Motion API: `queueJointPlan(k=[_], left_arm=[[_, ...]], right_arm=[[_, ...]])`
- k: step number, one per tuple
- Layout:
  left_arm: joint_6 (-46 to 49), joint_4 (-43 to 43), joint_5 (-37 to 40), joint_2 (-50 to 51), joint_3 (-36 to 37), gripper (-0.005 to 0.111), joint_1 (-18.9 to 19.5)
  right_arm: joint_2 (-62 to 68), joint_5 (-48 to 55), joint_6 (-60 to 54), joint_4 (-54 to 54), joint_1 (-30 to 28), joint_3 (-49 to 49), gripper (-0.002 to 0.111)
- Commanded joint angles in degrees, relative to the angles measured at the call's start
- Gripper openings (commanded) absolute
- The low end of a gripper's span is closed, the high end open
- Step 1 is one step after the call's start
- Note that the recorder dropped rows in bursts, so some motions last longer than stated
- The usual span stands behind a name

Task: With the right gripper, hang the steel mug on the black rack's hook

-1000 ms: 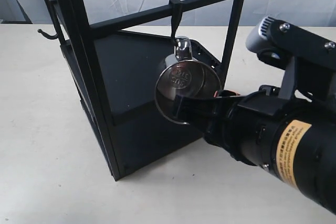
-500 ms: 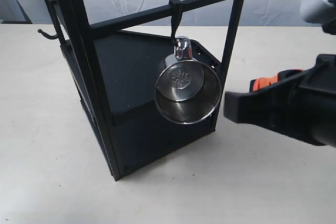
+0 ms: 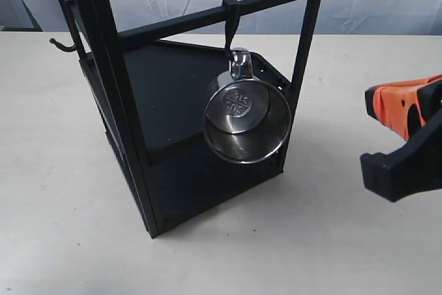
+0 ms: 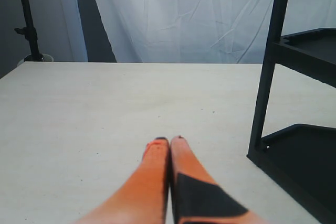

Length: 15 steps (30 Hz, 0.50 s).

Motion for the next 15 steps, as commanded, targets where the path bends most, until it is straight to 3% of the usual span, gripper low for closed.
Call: queueJointPlan(k=[1, 3, 5, 6, 9, 12, 15], left_arm=[[-0.1, 0.0, 0.1, -0.3, 0.0, 0.001, -0.1], [-0.1, 0.0, 0.1, -0.3, 0.0, 0.001, -0.1], [-0.1, 0.0, 0.1, -0.3, 0.0, 0.001, -0.1], [-0.1, 0.0, 0.1, -0.3, 0.0, 0.001, -0.1], [-0.1, 0.0, 0.1, -0.3, 0.0, 0.001, -0.1], [-0.1, 0.0, 0.1, -0.3, 0.0, 0.001, -0.1], [-0.1, 0.0, 0.1, -0.3, 0.0, 0.001, -0.1]], right_arm=[[-2.0, -2.1, 1.4, -3.8, -2.1, 0.4, -0.001], [-4.2, -12.8, 1.8, -5.4, -11.1, 2.0, -0.001], [-7.4, -30.5, 1.8, -6.2, -24.2, 5.9, -0.001], [-10.0, -41.3, 1.8, -5.6, -35.7, 10.0, -0.001], [-15.8, -57.4, 1.8, -1.7, -52.9, 16.9, -0.001], [-20.4, -66.0, 1.8, 0.1, -64.1, 22.7, -0.001], [-23.2, -67.2, 1.8, -0.1, -68.2, 26.2, -0.001]])
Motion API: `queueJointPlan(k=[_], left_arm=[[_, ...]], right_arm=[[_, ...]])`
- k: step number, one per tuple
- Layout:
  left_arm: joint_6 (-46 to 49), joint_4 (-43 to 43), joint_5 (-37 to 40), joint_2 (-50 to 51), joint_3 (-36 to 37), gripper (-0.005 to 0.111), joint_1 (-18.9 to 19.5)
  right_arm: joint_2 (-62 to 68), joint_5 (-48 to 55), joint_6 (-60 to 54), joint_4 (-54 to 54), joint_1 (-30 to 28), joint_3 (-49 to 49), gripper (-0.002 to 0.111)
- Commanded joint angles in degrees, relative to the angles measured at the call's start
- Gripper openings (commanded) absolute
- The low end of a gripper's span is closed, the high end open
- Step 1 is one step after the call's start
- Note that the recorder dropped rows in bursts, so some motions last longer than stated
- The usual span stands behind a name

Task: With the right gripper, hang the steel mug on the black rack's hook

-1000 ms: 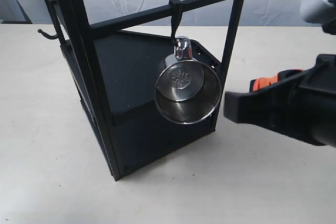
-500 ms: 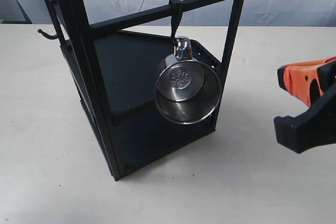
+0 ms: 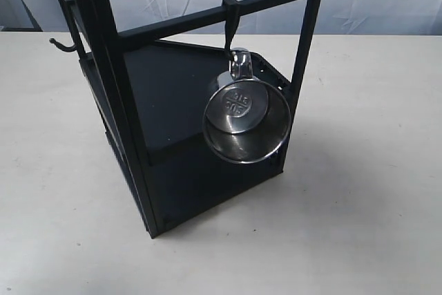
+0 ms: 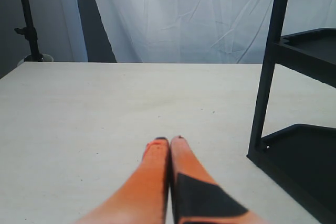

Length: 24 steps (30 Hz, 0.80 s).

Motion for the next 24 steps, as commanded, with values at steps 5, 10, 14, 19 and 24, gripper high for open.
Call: queueJointPlan(k=[5, 10, 14, 19, 24], left_arm=[[-0.1, 0.0, 0.1, -0.3, 0.0, 0.001, -0.1], [-0.1, 0.0, 0.1, -0.3, 0.0, 0.001, -0.1], [-0.1, 0.0, 0.1, -0.3, 0.0, 0.001, -0.1], [-0.1, 0.0, 0.1, -0.3, 0.0, 0.001, -0.1], [-0.1, 0.0, 0.1, -0.3, 0.0, 0.001, -0.1]], right_arm=[[-6.1, -2.8, -1.8, -0.6, -4.1, 6.5, -0.001], [-7.3, 7.0, -23.7, 24.0, -4.5, 7.9, -0.001], [-9.4, 10.4, -38.3, 34.6, -6.4, 9.5, -0.001], [-13.6, 10.2, -47.0, 41.3, -9.5, 12.5, -0.001], [-16.8, 10.6, -62.8, 54.3, -14.9, 15.5, -0.001]])
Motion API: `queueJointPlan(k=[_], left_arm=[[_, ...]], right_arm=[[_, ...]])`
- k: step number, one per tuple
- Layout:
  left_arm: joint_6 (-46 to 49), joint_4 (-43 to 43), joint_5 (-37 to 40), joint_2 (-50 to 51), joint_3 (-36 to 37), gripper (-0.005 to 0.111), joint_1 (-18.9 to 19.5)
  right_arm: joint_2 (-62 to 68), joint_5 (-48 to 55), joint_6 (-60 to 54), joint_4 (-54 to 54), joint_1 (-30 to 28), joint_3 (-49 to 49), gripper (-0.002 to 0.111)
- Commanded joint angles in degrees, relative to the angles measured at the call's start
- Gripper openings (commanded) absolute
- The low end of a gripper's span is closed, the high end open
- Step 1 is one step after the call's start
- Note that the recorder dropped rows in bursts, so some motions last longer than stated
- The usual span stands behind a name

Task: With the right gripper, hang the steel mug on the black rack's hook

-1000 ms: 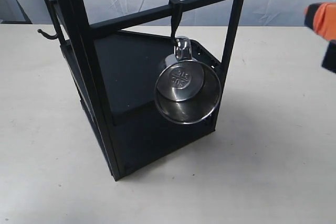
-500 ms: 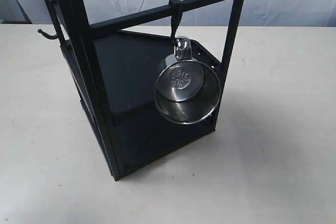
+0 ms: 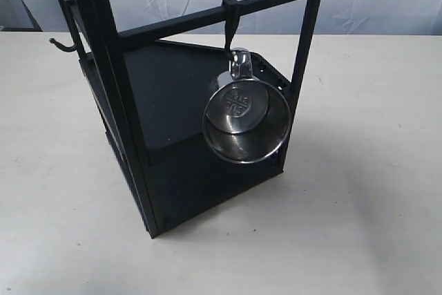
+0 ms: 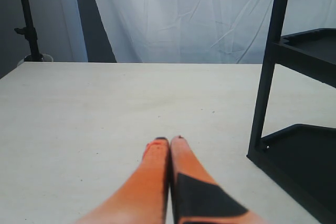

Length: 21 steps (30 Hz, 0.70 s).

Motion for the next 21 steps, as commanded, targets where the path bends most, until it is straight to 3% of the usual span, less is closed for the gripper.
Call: queueJointPlan(k=[1, 7, 21], left_arm=[[-0.1, 0.0, 0.1, -0.3, 0.0, 0.001, -0.1], [-0.1, 0.0, 0.1, -0.3, 0.0, 0.001, -0.1], [-0.1, 0.0, 0.1, -0.3, 0.0, 0.001, -0.1]], right_arm=[[-2.4, 0.5, -14.2, 10.3, -4.9, 2.5, -0.001], [-5.4, 1.2, -15.9, 10.7, -8.0, 5.7, -0.001], [-9.8, 6.9, -15.9, 9.6, -8.6, 8.7, -0.001]])
